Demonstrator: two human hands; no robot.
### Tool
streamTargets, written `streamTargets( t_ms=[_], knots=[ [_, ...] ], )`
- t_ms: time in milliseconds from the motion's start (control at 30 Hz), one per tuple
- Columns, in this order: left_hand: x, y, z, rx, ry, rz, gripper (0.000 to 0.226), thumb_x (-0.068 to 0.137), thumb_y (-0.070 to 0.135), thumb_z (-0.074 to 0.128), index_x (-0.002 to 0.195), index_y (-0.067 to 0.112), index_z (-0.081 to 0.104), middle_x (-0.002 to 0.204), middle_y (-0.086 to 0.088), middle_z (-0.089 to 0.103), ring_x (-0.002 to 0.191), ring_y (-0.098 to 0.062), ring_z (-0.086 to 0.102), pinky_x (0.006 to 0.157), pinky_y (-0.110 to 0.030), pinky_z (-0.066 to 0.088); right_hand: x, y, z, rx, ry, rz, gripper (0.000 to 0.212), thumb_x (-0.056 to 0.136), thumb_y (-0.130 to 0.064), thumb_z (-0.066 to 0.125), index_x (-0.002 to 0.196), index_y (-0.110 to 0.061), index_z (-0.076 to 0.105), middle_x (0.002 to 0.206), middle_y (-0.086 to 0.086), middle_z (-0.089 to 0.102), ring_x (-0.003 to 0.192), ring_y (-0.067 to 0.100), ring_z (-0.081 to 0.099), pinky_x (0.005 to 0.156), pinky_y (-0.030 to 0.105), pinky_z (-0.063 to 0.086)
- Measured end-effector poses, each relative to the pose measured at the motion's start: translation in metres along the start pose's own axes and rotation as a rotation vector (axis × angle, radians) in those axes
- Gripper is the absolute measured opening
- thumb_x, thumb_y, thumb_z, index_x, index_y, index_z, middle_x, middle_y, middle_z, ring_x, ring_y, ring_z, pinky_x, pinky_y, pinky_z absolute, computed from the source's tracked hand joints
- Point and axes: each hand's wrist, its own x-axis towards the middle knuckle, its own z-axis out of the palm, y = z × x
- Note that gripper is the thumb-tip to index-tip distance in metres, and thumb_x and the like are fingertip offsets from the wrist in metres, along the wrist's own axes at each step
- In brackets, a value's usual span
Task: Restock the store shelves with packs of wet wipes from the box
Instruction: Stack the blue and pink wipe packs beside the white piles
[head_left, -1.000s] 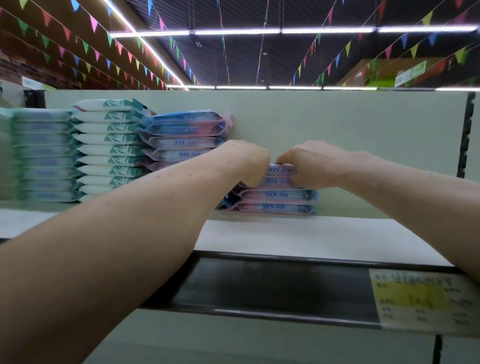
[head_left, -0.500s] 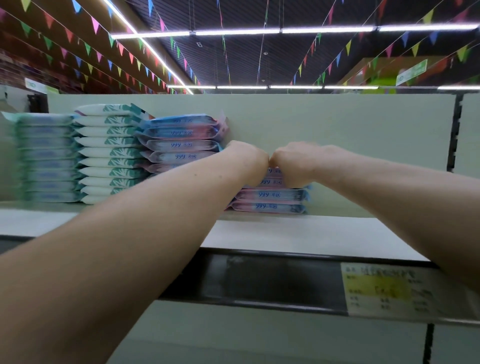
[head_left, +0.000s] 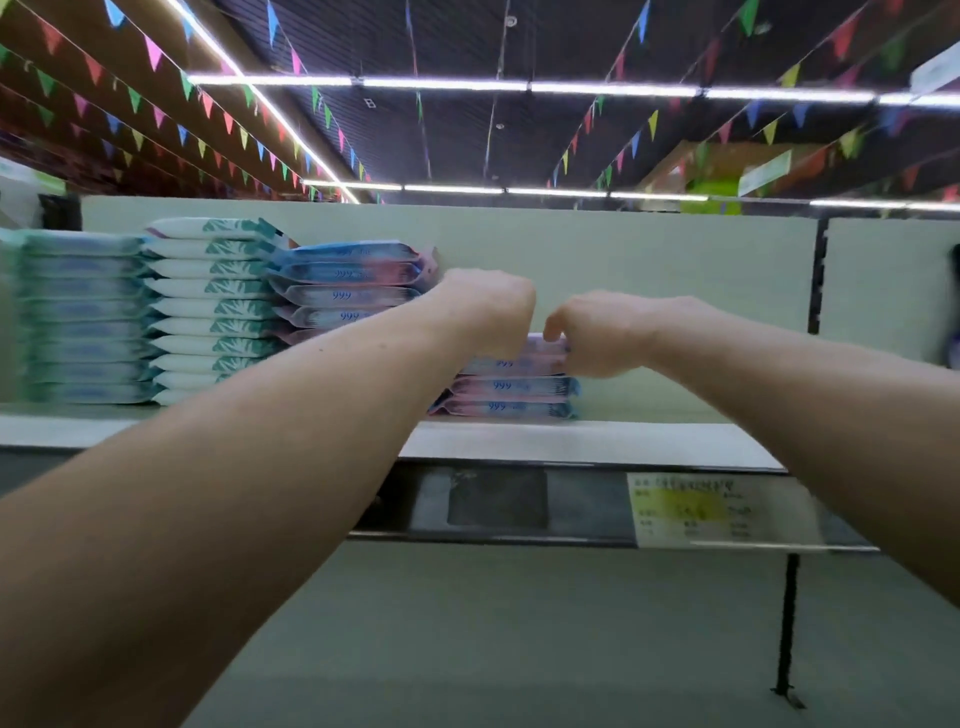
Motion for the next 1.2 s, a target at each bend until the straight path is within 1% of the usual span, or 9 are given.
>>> streamTargets(
  t_ms=[200,333,500,633,733,800,867,933,1200],
  knots=[
    [-0.006,0.019,-0.003,-0.003,0.050,0.167,0.018,0.090,0.011,0.051,0.073,0.012,0.045,0.074,-0.002,0.050,0.067,-0.021,0.049,0.063,-0.031,0.044,-0.059,-0.001,-0.016,-0.072,0.006,0.229,0.033,0.091,-0.016,0.053,0.123,-0.012,0.059,0.120,0.008,0.062,0.108,0.029,0.058,0.094,0.039,0.050],
    [-0.016,0.046,-0.014,-0.063,0.142,0.336,0.006,0.090,0.020,0.054,0.094,0.016,0.052,0.100,-0.005,0.061,0.084,-0.026,0.055,0.066,-0.031,0.043,-0.104,-0.003,-0.029,-0.110,-0.028,0.422,0.031,0.090,-0.015,0.053,0.120,-0.013,0.060,0.114,0.007,0.063,0.103,0.028,0.060,0.090,0.040,0.052],
    [-0.046,0.086,-0.043,-0.206,0.261,0.484,0.037,0.091,0.024,0.056,0.127,0.016,0.055,0.121,-0.004,0.060,0.104,-0.025,0.059,0.080,-0.035,0.050,-0.180,-0.009,-0.054,-0.195,-0.069,0.626,0.021,0.090,-0.014,0.051,0.108,-0.011,0.061,0.099,0.006,0.062,0.091,0.028,0.059,0.080,0.035,0.053],
    [-0.094,0.131,-0.075,-0.269,0.325,0.649,0.029,0.090,0.022,0.057,0.118,0.015,0.058,0.105,-0.001,0.063,0.087,-0.022,0.059,0.062,-0.030,0.044,-0.254,-0.009,-0.072,-0.277,-0.080,0.793,0.008,0.086,-0.018,0.053,0.083,-0.014,0.059,0.081,0.005,0.058,0.076,0.029,0.054,0.079,0.039,0.055],
    [-0.140,0.169,-0.099,-0.324,0.361,0.777,0.018,0.088,0.023,0.057,0.105,0.016,0.057,0.087,0.000,0.057,0.074,-0.020,0.055,0.057,-0.029,0.040,-0.316,-0.015,-0.088,-0.313,-0.149,0.914,0.015,0.088,-0.018,0.054,0.099,-0.013,0.064,0.084,0.006,0.056,0.077,0.027,0.054,0.070,0.031,0.049],
    [-0.174,0.198,-0.114,-0.346,0.387,0.866,0.020,0.088,0.023,0.057,0.107,0.017,0.055,0.094,-0.001,0.057,0.081,-0.022,0.054,0.059,-0.031,0.040,-0.362,-0.023,-0.099,-0.305,-0.217,0.999,0.016,0.091,-0.016,0.055,0.105,-0.013,0.061,0.087,0.006,0.054,0.079,0.026,0.054,0.065,0.028,0.044],
    [-0.214,0.226,-0.130,-0.371,0.390,0.955,0.028,0.090,0.023,0.056,0.116,0.016,0.054,0.103,-0.003,0.058,0.085,-0.022,0.054,0.061,-0.033,0.041,-0.411,-0.034,-0.110,-0.309,-0.266,1.075,0.005,0.091,-0.015,0.056,0.091,-0.015,0.052,0.086,0.006,0.054,0.073,0.024,0.054,0.056,0.026,0.042],
    [-0.260,0.252,-0.146,-0.397,0.367,1.047,0.038,0.090,0.024,0.057,0.127,0.018,0.053,0.111,-0.003,0.059,0.087,-0.021,0.055,0.065,-0.033,0.043,-0.463,-0.045,-0.120,-0.301,-0.304,1.169,0.020,0.091,-0.015,0.056,0.074,-0.010,0.048,0.076,0.007,0.053,0.062,0.021,0.050,0.051,0.027,0.039],
    [-0.456,0.330,-0.204,-0.470,0.300,1.405,0.023,0.088,0.023,0.060,0.111,0.019,0.058,0.109,-0.002,0.061,0.094,-0.025,0.059,0.077,-0.035,0.049,-0.660,-0.122,-0.158,-0.271,-0.442,1.513,0.029,0.091,-0.024,0.057,0.069,-0.012,0.043,0.069,0.006,0.048,0.071,0.027,0.050,0.062,0.029,0.041]
  ],
)
